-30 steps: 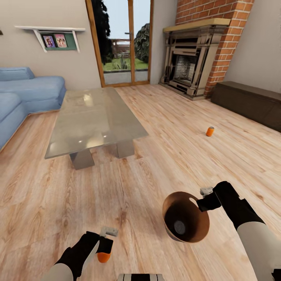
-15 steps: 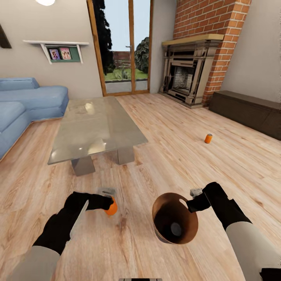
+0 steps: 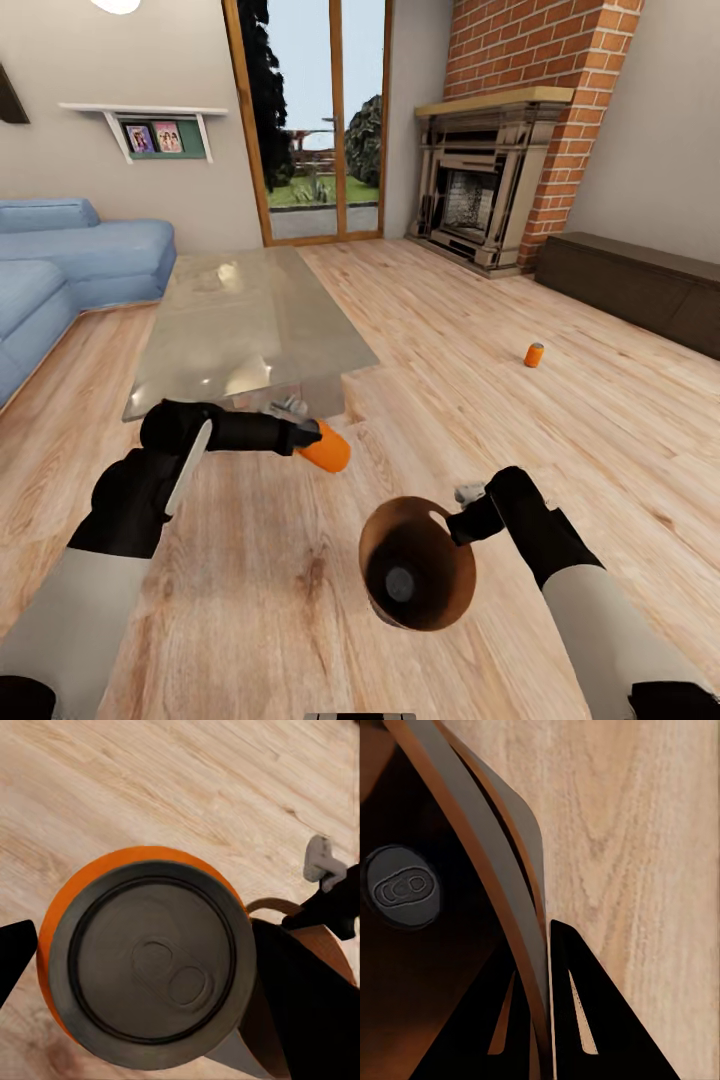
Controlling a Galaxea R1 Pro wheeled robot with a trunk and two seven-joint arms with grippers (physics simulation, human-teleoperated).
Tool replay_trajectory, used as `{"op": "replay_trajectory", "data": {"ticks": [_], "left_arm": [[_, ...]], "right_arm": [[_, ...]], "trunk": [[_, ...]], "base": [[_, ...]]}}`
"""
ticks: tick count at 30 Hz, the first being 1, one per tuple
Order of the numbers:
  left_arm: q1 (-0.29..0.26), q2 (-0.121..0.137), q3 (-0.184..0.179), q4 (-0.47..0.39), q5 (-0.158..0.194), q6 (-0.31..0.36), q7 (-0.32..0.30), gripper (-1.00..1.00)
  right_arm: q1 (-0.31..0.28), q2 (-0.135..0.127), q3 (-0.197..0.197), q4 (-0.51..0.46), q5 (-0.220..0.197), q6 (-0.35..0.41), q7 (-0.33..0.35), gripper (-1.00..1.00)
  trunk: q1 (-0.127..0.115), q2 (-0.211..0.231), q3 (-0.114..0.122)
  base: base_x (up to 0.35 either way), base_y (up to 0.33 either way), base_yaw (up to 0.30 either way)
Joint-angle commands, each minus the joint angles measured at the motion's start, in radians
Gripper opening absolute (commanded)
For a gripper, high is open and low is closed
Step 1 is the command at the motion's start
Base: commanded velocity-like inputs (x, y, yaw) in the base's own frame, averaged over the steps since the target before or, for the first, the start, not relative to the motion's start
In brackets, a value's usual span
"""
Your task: Put the three can of soda from the living room inside the tash can in the kitchen.
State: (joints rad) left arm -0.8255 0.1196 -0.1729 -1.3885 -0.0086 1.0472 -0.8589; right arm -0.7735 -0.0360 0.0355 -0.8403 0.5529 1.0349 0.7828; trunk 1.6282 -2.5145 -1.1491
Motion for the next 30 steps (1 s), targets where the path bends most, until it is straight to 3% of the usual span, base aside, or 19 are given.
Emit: {"op": "replay_trajectory", "data": {"ticks": [1,2,3,4,5,6,9,12,19,25,26,30], "left_arm": [[-0.002,-0.006,-0.001,0.0,-0.004,0.0,-0.015,-1.0],[-0.003,-0.029,-0.003,0.0,-0.005,0.0,-0.034,-1.0],[-0.005,-0.073,-0.015,0.001,-0.009,0.0,-0.049,-1.0],[-0.005,-0.086,-0.024,0.001,-0.009,0.0,-0.053,-1.0],[-0.005,-0.104,-0.059,0.002,-0.011,0.0,-0.058,-1.0],[-0.005,-0.117,-0.111,0.003,-0.012,0.0,-0.06,-1.0],[-0.005,-0.143,-0.205,0.003,-0.013,0.0,-0.063,-1.0],[-0.005,-0.156,-0.245,0.002,-0.013,0.0,-0.064,-1.0],[-0.002,-0.154,-0.257,-0.012,-0.006,0.0,-0.067,-1.0],[-0.001,-0.155,-0.258,-0.008,-0.013,0.0,-0.06,-1.0],[-0.001,-0.155,-0.257,-0.004,-0.015,0.0,-0.05,-1.0],[0.0,-0.157,-0.259,0.028,-0.019,0.0,0.089,-1.0]], "right_arm": [[-0.002,0.005,-0.001,0.009,-0.033,0.012,0.001,-1.0],[-0.006,0.018,-0.001,0.033,-0.033,0.012,-0.011,-1.0],[-0.023,0.038,0.0,0.078,-0.033,0.012,-0.036,-1.0],[-0.029,0.044,0.0,0.095,-0.033,0.012,-0.046,-1.0],[-0.044,0.057,0.0,0.132,-0.033,0.012,-0.07,-1.0],[-0.065,0.074,-0.001,0.173,-0.034,0.012,-0.095,-1.0],[-0.126,0.099,-0.001,0.254,-0.036,0.012,-0.135,-1.0],[-0.189,0.106,-0.004,0.304,-0.04,0.012,-0.15,-1.0],[-0.288,0.097,-0.014,0.347,-0.041,0.012,-0.157,-1.0],[-0.307,0.097,-0.015,0.361,-0.041,0.012,-0.157,-1.0],[-0.308,0.097,-0.015,0.361,-0.041,0.012,-0.156,-1.0],[-0.311,0.099,-0.016,0.362,-0.042,0.012,-0.153,-1.0]], "trunk": [[0.0,0.0,0.0],[0.0,0.0,0.0],[0.0,0.0,0.0],[0.0,0.0,0.0],[0.0,0.0,0.0],[0.0,0.0,0.0],[0.0,0.0,0.0],[0.0,0.0,0.0],[0.0,0.0,0.0],[0.0,0.0,0.0],[0.0,0.0,0.0],[0.0,0.0,0.0]], "base": [[0.0,0.0,0.0],[0.0,0.0,0.0],[0.0,0.0,0.0],[0.0,0.0,0.0],[0.0,0.0,0.0],[0.0,0.0,0.0],[0.0,0.0,0.0],[0.0,0.0,0.0],[0.0,0.0,0.0],[0.0,0.0,0.0],[0.0,0.0,0.0],[0.0,0.0,0.0]]}}
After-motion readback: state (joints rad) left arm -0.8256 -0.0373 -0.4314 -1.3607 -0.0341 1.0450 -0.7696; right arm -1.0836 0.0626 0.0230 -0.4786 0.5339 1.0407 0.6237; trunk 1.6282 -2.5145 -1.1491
